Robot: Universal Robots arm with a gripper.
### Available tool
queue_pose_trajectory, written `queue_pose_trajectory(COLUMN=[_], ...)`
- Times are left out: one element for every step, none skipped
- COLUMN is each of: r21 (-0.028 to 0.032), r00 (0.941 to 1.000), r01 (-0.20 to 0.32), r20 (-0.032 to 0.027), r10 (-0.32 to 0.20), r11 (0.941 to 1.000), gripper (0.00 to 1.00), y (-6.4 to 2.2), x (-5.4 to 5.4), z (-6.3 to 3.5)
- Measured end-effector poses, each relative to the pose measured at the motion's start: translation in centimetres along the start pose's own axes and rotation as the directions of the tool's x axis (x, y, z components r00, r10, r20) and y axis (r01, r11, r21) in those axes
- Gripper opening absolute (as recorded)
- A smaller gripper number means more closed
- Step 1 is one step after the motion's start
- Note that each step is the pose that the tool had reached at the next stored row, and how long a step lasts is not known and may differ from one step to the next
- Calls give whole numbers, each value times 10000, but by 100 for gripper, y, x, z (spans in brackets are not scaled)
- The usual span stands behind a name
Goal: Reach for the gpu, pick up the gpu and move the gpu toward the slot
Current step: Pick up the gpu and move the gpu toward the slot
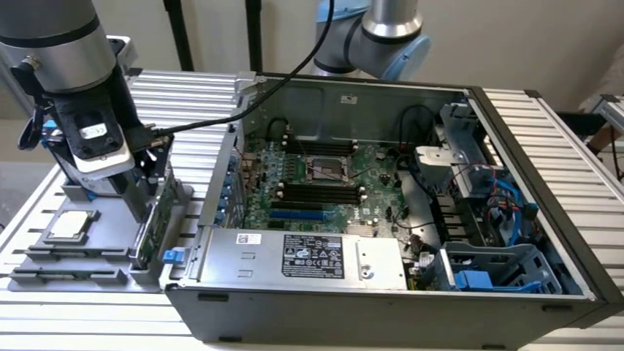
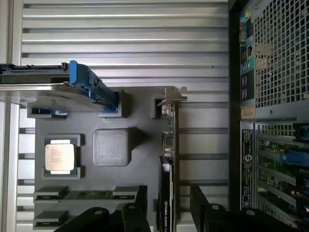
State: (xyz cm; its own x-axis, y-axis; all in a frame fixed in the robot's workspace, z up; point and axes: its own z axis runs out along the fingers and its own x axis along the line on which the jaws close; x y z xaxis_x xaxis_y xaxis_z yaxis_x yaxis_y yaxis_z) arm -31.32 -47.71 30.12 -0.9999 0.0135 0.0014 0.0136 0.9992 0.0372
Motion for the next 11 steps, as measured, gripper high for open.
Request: queue_pose_trajectory(r21=[0, -1, 0, 0, 0, 0, -1, 0, -1, 0, 0], r00=[10000, 10000, 10000, 10000, 10000, 10000, 10000, 10000, 10000, 10000, 10000], r01=[0, 0, -1, -1, -1, 0, 0, 2, 1, 1, 0], r20=[0, 1, 0, 0, 0, 0, 1, 0, 0, 0, 0], r10=[0, 0, 1, 1, 1, 0, 0, -2, -1, -1, 0], r11=[10000, 10000, 10000, 10000, 10000, 10000, 10000, 10000, 10000, 10000, 10000], gripper=[48, 48, 48, 48, 48, 48, 48, 48, 48, 48, 48], y=[-4, -8, -12, -15, -18, -22, -26, -32, -39, -44, -49], x=[0, 0, 0, 0, 0, 0, 0, -2, -3, -5, -8], z=[20, 38, 56, 74, 92, 109, 128, 146, 164, 181, 199])
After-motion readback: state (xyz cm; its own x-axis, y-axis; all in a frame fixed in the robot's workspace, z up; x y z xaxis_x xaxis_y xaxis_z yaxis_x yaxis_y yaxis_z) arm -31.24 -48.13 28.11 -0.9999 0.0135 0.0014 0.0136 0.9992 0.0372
